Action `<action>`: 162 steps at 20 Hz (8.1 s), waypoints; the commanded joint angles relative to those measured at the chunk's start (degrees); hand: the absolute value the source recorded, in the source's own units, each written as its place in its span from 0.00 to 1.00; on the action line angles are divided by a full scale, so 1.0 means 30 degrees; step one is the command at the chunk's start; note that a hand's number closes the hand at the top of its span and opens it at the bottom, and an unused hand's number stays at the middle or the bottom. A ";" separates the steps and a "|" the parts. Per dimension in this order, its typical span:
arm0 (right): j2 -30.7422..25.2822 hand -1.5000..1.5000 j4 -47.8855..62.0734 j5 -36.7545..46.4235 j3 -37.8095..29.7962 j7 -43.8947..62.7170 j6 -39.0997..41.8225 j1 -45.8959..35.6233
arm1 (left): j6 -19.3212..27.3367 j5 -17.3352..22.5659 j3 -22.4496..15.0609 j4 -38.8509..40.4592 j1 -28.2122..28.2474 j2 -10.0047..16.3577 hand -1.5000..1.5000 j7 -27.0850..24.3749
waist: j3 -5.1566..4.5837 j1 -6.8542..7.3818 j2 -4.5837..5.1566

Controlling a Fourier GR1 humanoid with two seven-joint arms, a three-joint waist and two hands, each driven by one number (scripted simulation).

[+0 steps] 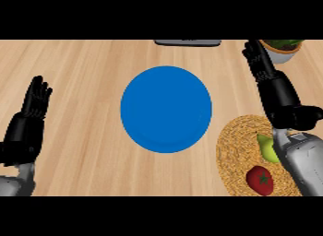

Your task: Pick the tomato from the placemat and place it in the plate

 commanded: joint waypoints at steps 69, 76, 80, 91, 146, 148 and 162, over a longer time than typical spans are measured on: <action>0.6353 0.00 -0.1894 1.9931 -0.2084 2.3623 0.8347 0.9442 | -0.3072 -0.1479 0.0353 -0.2325 -0.3134 -0.0439 0.50 0.5548 | 0.0221 -0.0400 0.0004; 0.7192 0.00 -0.1574 2.1180 -0.2187 2.3947 0.8611 0.9837 | -0.4550 -0.1081 0.1374 -0.2106 -0.2579 -0.0122 0.50 0.5095 | 0.0206 -0.0427 0.0012; 0.6926 1.00 -0.0187 2.1515 -0.3477 2.1721 0.7292 0.8484 | -0.4205 -0.1846 0.1538 -0.1884 -0.3399 -0.0698 0.50 0.5771 | 0.0213 -0.0477 0.0023; 0.4962 1.00 -0.4607 2.7557 -0.0693 1.9846 0.5071 1.2985 | -0.5844 -0.1497 0.3106 -0.0445 -0.3129 -0.0445 0.50 0.4325 | 0.0197 -0.0735 -0.0033; 0.7229 1.00 1.3762 1.7938 0.3934 1.8340 -0.6880 -0.8168 | -0.7190 -0.3075 0.3380 -0.0144 -0.3729 -0.2120 0.50 0.4007 | 0.0211 0.0641 0.0361; 0.7229 0.00 1.3953 1.6699 0.4146 1.9312 -0.7445 -0.9032 | -0.7199 -0.2830 0.3465 0.0103 -0.4903 -0.2082 0.50 0.5216 | 0.0216 0.0570 0.0310; 0.7228 0.00 1.6543 1.0874 0.2825 1.1483 -1.4486 -1.0413 | -0.7146 -0.3125 0.3330 -0.0398 -0.4620 -0.2513 0.50 0.5018 | 0.0233 0.0686 0.0331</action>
